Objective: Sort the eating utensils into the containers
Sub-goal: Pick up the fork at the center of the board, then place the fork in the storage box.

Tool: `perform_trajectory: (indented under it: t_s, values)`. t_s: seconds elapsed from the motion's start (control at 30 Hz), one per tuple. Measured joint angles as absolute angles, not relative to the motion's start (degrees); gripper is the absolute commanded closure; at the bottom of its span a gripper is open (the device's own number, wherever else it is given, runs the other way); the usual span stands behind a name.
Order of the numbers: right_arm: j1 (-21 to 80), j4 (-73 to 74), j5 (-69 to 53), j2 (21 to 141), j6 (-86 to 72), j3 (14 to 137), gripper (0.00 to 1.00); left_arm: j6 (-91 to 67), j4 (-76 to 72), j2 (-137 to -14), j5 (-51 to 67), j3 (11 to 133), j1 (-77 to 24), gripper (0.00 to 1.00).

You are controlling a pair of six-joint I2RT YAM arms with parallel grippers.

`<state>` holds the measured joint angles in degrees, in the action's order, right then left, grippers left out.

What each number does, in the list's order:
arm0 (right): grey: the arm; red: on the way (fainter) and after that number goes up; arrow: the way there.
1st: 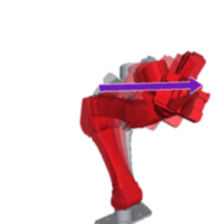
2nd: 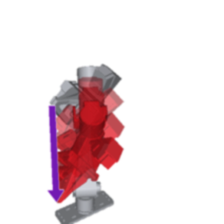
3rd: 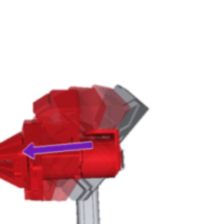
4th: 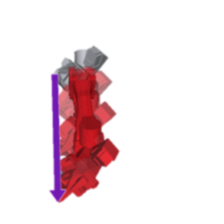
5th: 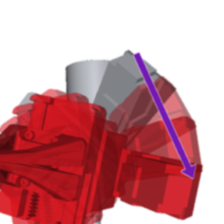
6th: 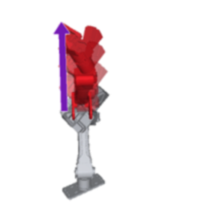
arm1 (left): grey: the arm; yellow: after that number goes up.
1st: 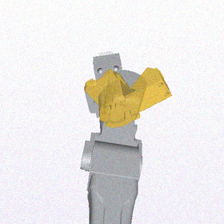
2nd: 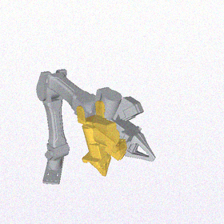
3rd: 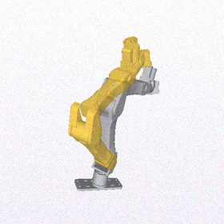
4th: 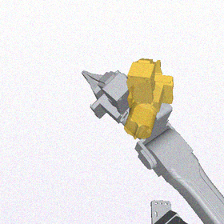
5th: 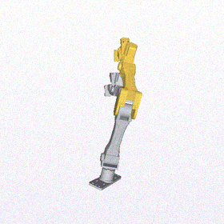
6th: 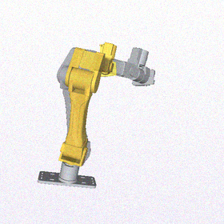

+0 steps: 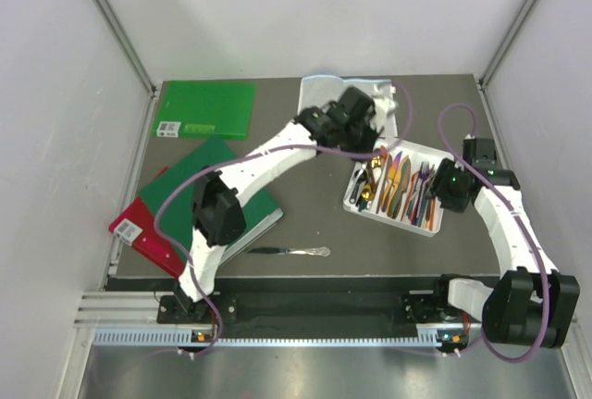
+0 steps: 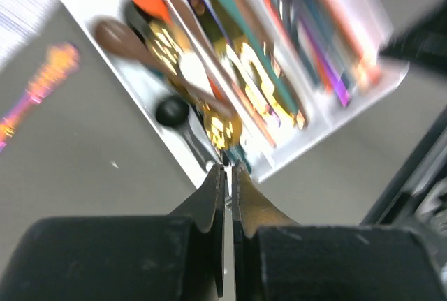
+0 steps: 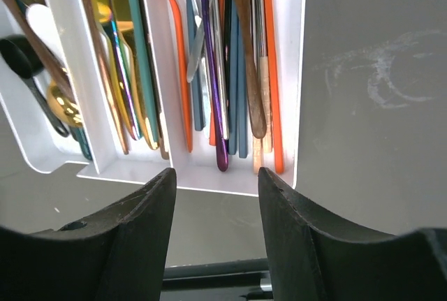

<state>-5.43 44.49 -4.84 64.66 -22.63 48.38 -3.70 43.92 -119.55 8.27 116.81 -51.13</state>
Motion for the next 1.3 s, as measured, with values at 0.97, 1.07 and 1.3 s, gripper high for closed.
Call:
perform_trajectory:
  t_s: [0.97,1.07,1.3]
  values:
    - [-9.6,51.7,-4.5,56.2,-27.4,51.0,0.49,-32.1,22.4,-144.4,37.1,138.0,-50.5,1.0]
    - [-9.6,53.6,-3.9,54.7,-27.2,51.0,0.49,-32.2,21.3,-146.6,34.4,140.1,-50.4,1.0]
    - [-10.5,55.3,-2.8,53.0,-26.8,51.0,0.49,-31.8,20.4,-149.9,29.2,141.3,-50.1,1.0]
